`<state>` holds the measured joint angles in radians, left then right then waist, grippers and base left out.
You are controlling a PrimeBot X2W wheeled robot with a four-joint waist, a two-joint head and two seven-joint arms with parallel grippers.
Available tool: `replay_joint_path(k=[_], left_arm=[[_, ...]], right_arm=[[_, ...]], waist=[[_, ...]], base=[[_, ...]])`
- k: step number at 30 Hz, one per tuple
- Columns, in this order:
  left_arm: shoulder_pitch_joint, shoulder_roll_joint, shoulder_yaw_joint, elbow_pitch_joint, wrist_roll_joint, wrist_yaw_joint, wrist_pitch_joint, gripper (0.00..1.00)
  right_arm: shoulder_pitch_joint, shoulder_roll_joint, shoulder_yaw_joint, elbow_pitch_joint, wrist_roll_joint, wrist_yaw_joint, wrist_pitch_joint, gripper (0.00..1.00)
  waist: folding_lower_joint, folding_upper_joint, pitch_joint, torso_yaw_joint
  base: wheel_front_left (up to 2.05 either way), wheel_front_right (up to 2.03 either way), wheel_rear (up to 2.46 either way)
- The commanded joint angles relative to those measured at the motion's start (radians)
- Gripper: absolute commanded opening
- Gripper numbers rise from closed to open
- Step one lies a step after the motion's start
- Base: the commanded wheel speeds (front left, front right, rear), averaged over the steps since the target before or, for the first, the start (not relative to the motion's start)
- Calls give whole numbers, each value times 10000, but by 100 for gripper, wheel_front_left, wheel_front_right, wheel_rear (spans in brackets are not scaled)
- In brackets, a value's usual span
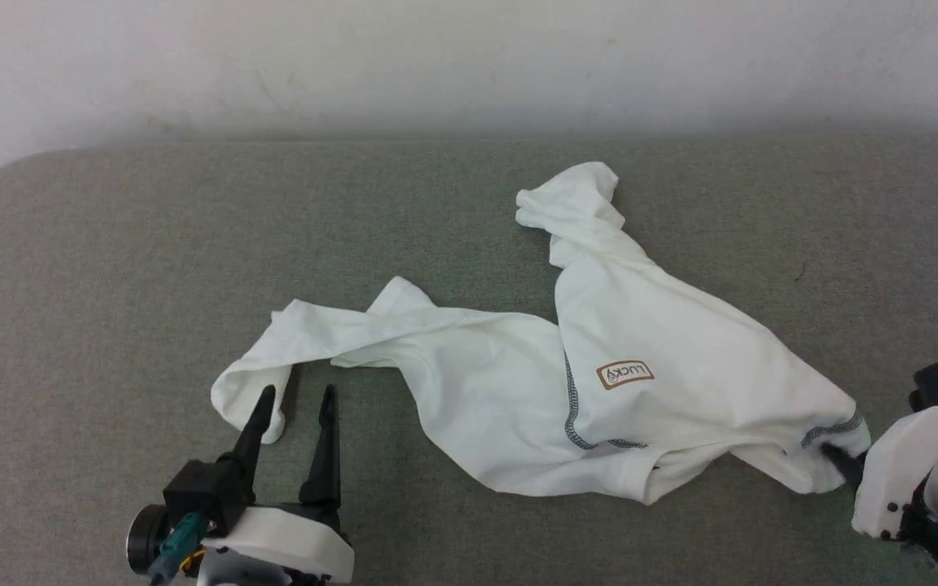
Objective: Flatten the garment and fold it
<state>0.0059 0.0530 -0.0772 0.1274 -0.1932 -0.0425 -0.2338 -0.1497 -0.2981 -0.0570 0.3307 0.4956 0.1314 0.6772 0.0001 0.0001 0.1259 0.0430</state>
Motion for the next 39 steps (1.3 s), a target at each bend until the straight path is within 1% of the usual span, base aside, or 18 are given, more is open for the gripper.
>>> replay_joint_path(k=[1, 4, 5, 7, 8, 10, 14, 17, 21, 22, 23, 25, 28, 30, 31, 32, 35, 39], left_arm=[[-202, 17, -36, 60, -66, 49, -73, 100], [-181, 16, -40, 100, -96, 82, -107, 100], [-171, 24, -40, 111, -103, 84, -115, 100], [-141, 48, -45, 132, -112, 84, -128, 100], [-126, 62, -51, 142, -116, 82, -133, 100], [-105, 91, -66, 157, -122, 78, -139, 100], [-68, 138, -87, 171, -145, 85, -145, 100], [-96, 144, -123, 198, -166, 92, -145, 100], [-115, 142, -150, 246, -202, 124, -153, 100], [-115, 141, -152, 264, -216, 132, -156, 100], [-109, 141, -152, 281, -224, 144, -159, 100], [-106, 141, -163, 311, -238, 160, -165, 100], [-94, 148, -154, 326, -261, 196, -178, 100], [-66, 161, -144, 326, -272, 220, -185, 100], [-53, 172, -140, 332, -279, 226, -189, 100], [-53, 172, -140, 332, -279, 226, -189, 100], [-24, 181, -154, 356, -294, 244, -199, 100], [-86, 175, -230, 359, -309, 230, -211, 100]], right_arm=[[-104, -4, -130, -25, -56, -7, -486, 0], [-372, 59, -896, -673, -439, -7, -1881, 0], [-420, 104, -965, -945, -658, -7, -2190, 0], [-464, 319, -728, -1645, -934, -7, -2534, 0], [-437, 429, -424, -2021, -1065, -7, -2569, 0], [-302, 658, 546, -2837, -1186, -7, -2493, 0], [317, 922, 3179, -3965, -833, -7, -1866, 0], [750, 912, 4765, -4118, -345, -7, -1486, 0], [1095, 709, 6277, -3808, 54, -7, -1368, 1], [1144, 652, 6525, -3744, 123, -7, -1449, 54], [1168, 614, 6666, -3736, 150, -7, -1660, 100], [1250, 622, 6620, -3847, 196, -7, -2306, 100], [1384, 724, 6033, -4354, 162, -7, -3553, 100], [1460, 720, 5610, -4670, 113, -7, -3986, 100], [1459, 679, 5381, -4799, 75, -7, -4067, 100], [1459, 679, 5381, -4799, 75, -7, -4067, 100], [1310, 561, 4523, -4887, -40, -7, -4028, 100], [851, 265, 3805, -4104, 74, -7, -3169, 100]], waist=[[-1, -1, -34, 70], [-1, -1, -156, 112], [-1, -1, -198, 122], [-1, -1, -263, 133], [-1, -1, -294, 137], [-1, -1, -336, 145], [-1, -1, -388, 143], [-1, -1, -378, 150], [-1, -1, -345, 111], [-1, -1, -339, 92], [-1, -1, -335, 66], [-1, -1, -333, 34], [-1, -1, -347, -32], [-1, -1, -364, -78], [-1, -1, -377, -101], [-1, -1, -377, -101], [-1, -1, -436, -136], [-1, -1, -457, -60]], base=[[0, 0, 0], [0, 0, 0], [0, 0, 0], [0, 0, 0], [0, 0, 0], [0, 0, 0], [0, 0, 0], [0, 0, 0], [0, 0, 0], [0, 0, 0], [0, 0, 0], [0, 0, 0], [0, 0, 0], [0, 0, 0], [0, 0, 0], [0, 0, 0], [0, 0, 0], [0, 0, 0]])
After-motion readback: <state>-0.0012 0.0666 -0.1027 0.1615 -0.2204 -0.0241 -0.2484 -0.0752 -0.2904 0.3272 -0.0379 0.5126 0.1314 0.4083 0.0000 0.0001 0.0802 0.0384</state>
